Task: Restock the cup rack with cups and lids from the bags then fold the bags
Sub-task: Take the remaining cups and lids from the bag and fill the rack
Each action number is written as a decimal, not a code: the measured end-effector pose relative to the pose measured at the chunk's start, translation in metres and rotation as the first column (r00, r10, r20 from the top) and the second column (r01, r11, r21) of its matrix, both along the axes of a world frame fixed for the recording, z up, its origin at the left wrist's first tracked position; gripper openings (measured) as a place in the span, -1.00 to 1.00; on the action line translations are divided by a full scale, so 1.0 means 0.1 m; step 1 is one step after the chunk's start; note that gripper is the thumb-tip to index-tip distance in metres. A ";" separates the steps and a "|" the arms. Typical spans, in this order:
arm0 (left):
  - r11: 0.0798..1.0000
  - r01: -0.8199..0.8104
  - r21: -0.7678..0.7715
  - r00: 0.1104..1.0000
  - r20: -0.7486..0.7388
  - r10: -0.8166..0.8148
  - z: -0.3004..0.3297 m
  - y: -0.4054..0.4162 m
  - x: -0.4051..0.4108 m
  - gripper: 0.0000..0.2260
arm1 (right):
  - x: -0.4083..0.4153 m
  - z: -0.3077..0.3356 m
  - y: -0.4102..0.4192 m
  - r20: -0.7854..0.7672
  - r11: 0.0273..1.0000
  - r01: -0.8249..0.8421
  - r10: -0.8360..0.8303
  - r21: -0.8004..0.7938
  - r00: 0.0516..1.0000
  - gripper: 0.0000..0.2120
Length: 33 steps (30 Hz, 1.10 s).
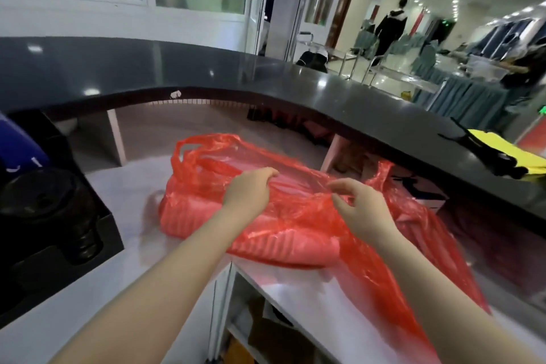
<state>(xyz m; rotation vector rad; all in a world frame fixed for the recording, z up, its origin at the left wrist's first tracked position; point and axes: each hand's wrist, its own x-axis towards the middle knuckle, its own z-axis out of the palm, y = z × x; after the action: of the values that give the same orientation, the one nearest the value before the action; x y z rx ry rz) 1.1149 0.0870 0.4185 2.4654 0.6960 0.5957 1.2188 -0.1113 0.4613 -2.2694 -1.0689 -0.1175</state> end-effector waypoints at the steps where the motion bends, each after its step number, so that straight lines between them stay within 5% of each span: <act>1: 0.999 0.012 0.043 0.997 -0.076 -0.009 -0.02 0.03 0.04 -0.69 | 0.09 -0.07 0.04 0.005 1.000 -0.009 0.010 -0.028 1.000 -0.78; 9: 0.993 0.096 0.068 0.891 -0.452 -0.056 -0.23 0.07 -0.04 -0.74 | 0.38 -0.55 0.38 0.133 0.973 -0.191 0.208 -0.128 0.969 -0.82; 15: 0.966 0.241 0.098 0.860 -0.482 -0.166 -0.41 0.05 -0.03 -0.42 | 0.39 -0.92 -0.01 0.321 0.973 -0.203 0.227 -0.107 0.919 -0.90; 18: 0.958 0.285 -0.030 0.825 -0.501 -0.261 -0.50 0.06 -0.01 -0.34 | 0.41 -0.97 -0.19 0.341 0.979 -0.162 0.195 -0.123 0.920 -0.70; 24: 0.960 0.281 0.018 0.869 -0.430 -0.246 -0.64 0.07 -0.08 -0.45 | 0.40 -1.15 -0.49 0.251 0.982 -0.041 0.088 -0.184 0.964 -0.80; 28: 0.969 0.247 0.027 0.912 -0.344 -0.223 -0.66 0.08 -0.10 -0.49 | 0.39 -1.25 -0.69 0.013 0.979 -0.011 0.014 -0.205 1.000 -0.50; 33: 0.971 0.239 -0.021 0.928 -0.289 -0.234 -0.66 0.03 -0.16 -0.49 | 0.51 -1.38 -0.71 -0.098 0.961 -0.051 0.025 -0.270 0.995 -0.26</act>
<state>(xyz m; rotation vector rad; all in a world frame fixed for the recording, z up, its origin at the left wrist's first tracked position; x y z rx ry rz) 1.0988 0.0897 0.3530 2.6269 0.4886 0.1477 1.2699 -0.1824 0.3230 -2.4682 -1.1366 0.1608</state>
